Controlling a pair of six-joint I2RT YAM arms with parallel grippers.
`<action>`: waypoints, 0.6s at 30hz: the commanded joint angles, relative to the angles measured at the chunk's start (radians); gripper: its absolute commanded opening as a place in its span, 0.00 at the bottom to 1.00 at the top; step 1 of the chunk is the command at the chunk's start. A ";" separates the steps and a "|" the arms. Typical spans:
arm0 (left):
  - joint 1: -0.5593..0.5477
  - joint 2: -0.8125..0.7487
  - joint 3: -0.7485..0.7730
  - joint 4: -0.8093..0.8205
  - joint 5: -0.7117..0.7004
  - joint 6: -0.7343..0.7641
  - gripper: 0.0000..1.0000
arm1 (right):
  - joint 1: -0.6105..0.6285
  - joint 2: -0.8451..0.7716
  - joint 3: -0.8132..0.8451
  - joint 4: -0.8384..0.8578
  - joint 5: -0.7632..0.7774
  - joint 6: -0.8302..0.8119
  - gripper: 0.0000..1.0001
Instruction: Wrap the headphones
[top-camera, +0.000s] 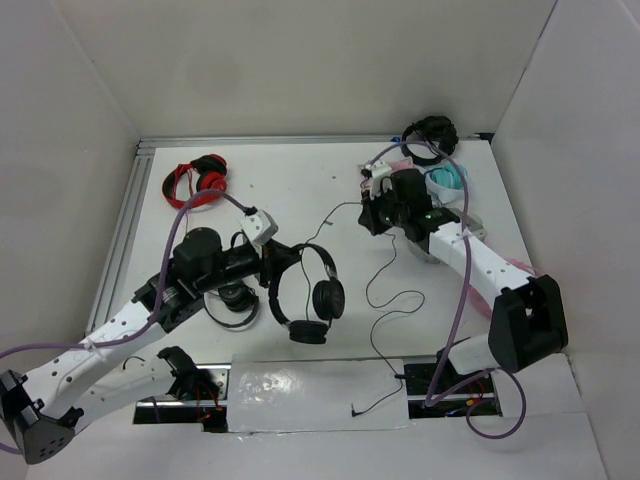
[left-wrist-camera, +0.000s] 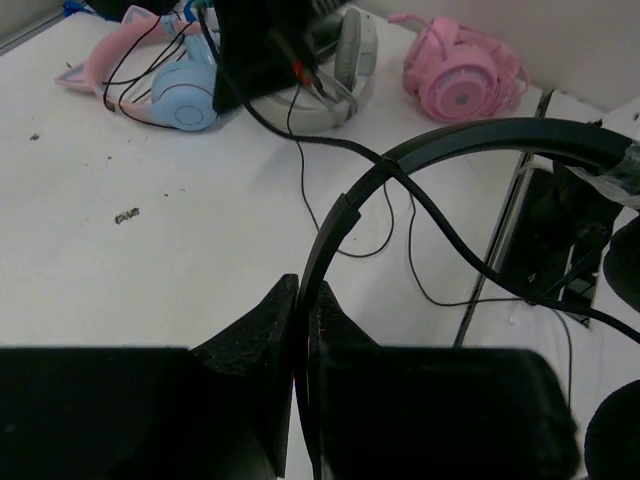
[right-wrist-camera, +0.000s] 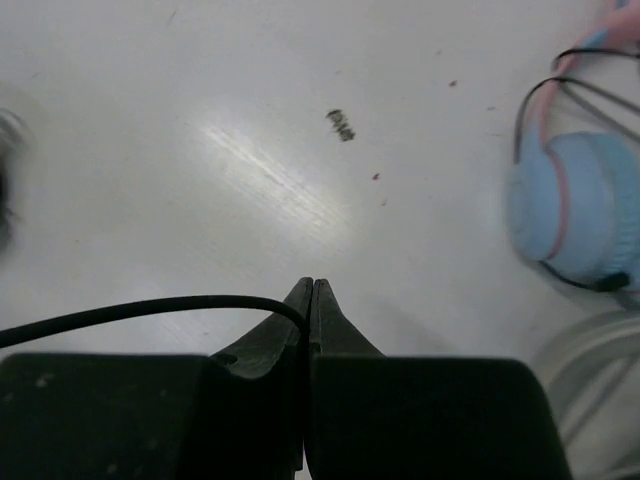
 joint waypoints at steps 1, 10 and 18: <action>-0.004 -0.002 0.102 0.067 -0.042 -0.106 0.00 | 0.007 -0.055 -0.097 0.241 -0.127 0.099 0.00; 0.026 0.105 0.325 -0.056 -0.352 -0.249 0.00 | 0.006 0.015 -0.281 0.364 -0.084 0.305 0.00; 0.065 0.231 0.499 -0.172 -0.556 -0.335 0.00 | 0.094 -0.050 -0.417 0.463 -0.075 0.323 0.00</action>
